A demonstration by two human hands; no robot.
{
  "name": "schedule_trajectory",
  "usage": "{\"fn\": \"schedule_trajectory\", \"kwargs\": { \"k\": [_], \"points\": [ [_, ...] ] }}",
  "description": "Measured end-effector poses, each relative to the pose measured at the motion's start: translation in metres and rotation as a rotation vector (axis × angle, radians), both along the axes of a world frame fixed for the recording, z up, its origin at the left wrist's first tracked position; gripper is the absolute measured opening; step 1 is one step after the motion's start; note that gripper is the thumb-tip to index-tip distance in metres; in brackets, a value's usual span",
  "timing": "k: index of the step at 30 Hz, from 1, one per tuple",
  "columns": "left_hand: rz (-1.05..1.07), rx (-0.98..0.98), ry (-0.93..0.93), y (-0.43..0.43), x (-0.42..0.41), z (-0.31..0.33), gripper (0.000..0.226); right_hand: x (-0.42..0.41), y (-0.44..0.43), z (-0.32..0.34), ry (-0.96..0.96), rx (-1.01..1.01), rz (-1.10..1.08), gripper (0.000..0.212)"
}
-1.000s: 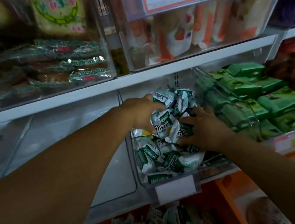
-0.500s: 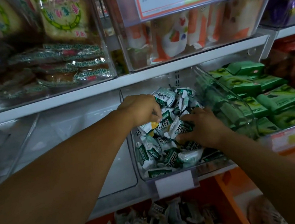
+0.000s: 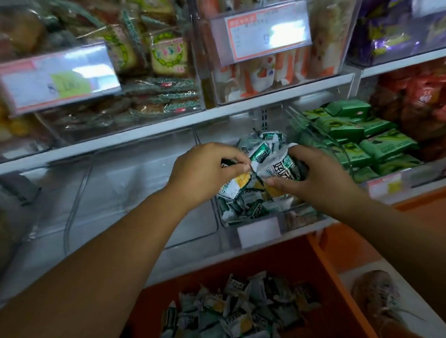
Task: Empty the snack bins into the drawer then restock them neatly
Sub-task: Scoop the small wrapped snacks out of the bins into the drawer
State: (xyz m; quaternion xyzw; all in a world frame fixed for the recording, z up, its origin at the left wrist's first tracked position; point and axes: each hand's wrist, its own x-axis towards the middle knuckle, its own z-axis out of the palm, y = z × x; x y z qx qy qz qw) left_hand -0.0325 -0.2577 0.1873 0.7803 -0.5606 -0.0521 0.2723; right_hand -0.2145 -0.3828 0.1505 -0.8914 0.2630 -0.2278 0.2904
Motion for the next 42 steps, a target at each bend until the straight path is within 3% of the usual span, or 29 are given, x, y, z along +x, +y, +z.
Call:
{"fn": "schedule_trajectory", "kwargs": {
  "k": [3, 5, 7, 11, 13, 19, 24, 28, 31, 33, 35, 42],
  "points": [
    [-0.001, -0.036, 0.042, 0.037, -0.023, 0.004, 0.009, -0.024, 0.038, 0.008, -0.041, 0.071, 0.105, 0.023],
    [-0.029, -0.016, 0.043, 0.062, -0.037, -0.001, 0.01, -0.038, 0.056, 0.001, -0.039, 0.195, 0.164, 0.029],
    [-0.071, 0.04, 0.017, 0.085, -0.051, -0.015, 0.013, -0.05, 0.063, -0.025, 0.063, 0.336, 0.193, 0.046],
    [-0.121, 0.241, -0.053, 0.119, -0.069, -0.079, 0.015, -0.063, 0.075, -0.106, 0.364, 0.526, 0.214, 0.101],
    [-0.095, 0.36, 0.032, 0.128, -0.073, -0.122, 0.017, -0.061, 0.081, -0.145, 0.455, 0.614, 0.217, 0.102],
    [-0.01, 0.578, 0.176, 0.131, -0.084, -0.246, 0.019, -0.049, 0.097, -0.229, 0.674, 0.761, 0.167, 0.072],
    [-0.075, 0.677, 0.217, 0.13, -0.088, -0.292, 0.028, -0.053, 0.103, -0.281, 0.735, 0.745, 0.201, 0.098],
    [-0.099, 0.63, 0.179, 0.127, -0.079, -0.28, 0.05, -0.059, 0.098, -0.284, 0.672, 0.757, 0.207, 0.099],
    [-0.112, 0.529, 0.204, 0.121, -0.07, -0.249, 0.041, -0.06, 0.087, -0.255, 0.608, 0.628, 0.081, 0.09],
    [-0.124, 0.461, 0.194, 0.117, -0.067, -0.223, 0.034, -0.061, 0.081, -0.225, 0.529, 0.656, 0.04, 0.084],
    [-0.128, 0.387, 0.169, 0.114, -0.067, -0.193, 0.029, -0.062, 0.076, -0.191, 0.479, 0.568, 0.017, 0.072],
    [-0.154, 0.092, -0.033, 0.087, -0.063, -0.072, 0.026, -0.062, 0.059, -0.066, 0.023, 0.355, -0.081, 0.023]
  ]
}}
